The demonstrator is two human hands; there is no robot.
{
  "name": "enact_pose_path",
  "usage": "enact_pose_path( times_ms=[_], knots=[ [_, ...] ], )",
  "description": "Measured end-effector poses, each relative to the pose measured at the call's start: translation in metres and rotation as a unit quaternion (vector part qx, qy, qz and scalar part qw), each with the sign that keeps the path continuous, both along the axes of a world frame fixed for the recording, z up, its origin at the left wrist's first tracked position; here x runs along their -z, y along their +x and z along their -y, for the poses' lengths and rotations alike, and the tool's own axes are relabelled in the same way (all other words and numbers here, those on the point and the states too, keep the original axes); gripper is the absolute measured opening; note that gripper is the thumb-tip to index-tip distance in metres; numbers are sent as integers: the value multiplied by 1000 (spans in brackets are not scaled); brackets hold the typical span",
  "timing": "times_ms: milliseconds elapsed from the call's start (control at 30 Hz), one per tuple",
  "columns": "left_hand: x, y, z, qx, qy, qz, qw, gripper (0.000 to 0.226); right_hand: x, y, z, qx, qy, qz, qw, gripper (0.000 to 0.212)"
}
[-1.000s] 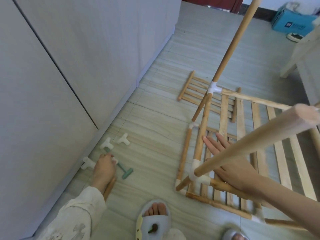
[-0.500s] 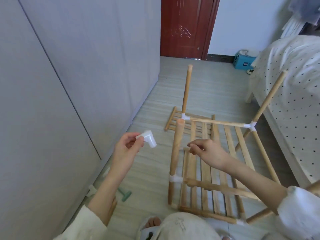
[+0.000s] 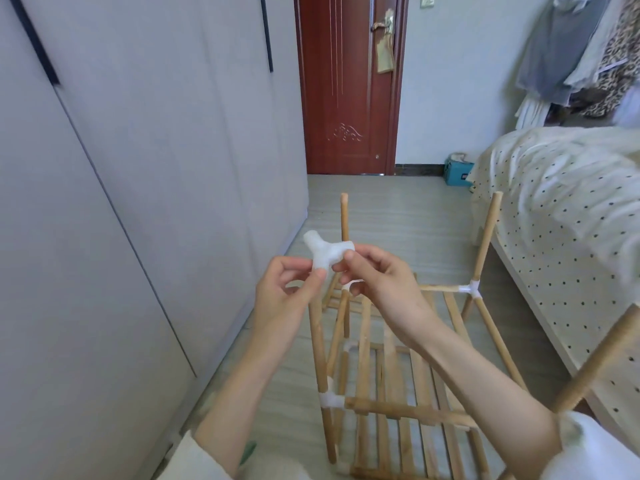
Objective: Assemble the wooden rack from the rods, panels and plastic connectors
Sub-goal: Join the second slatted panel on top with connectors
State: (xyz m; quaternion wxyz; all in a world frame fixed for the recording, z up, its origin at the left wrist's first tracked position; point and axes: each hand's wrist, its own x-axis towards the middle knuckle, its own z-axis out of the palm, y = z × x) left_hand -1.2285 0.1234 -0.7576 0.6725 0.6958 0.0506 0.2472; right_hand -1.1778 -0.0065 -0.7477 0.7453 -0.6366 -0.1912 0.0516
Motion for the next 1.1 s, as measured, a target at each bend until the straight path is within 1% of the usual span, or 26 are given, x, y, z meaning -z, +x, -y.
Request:
enact_pose_path(
  times_ms=[100,233,267,367,467,533,700,1100],
  knots=[
    [-4,1,0,7,71,-10,997,26,2,6,1,-16,54,-40,998,11],
    [-6,2,-6,2,113,-11,994,46,5,8,-4,-33,66,-63,995,20],
    [-6,3,-8,-4,128,-4,992,46,5,7,-5,-42,73,-69,994,19],
    [-9,4,-10,-20,159,21,987,33,4,5,-6,-68,73,-74,992,13],
    [-11,4,-14,-7,147,29,989,27,2,5,-7,-70,48,-47,995,9],
    [-11,3,-15,-3,139,33,990,26,1,5,-8,-58,43,-23,997,10],
    [-3,3,-13,-8,121,32,992,26,0,4,-7,-39,25,33,998,4],
    [4,3,-13,-9,131,31,991,29,7,5,-2,-47,-12,68,997,9]
  ],
)
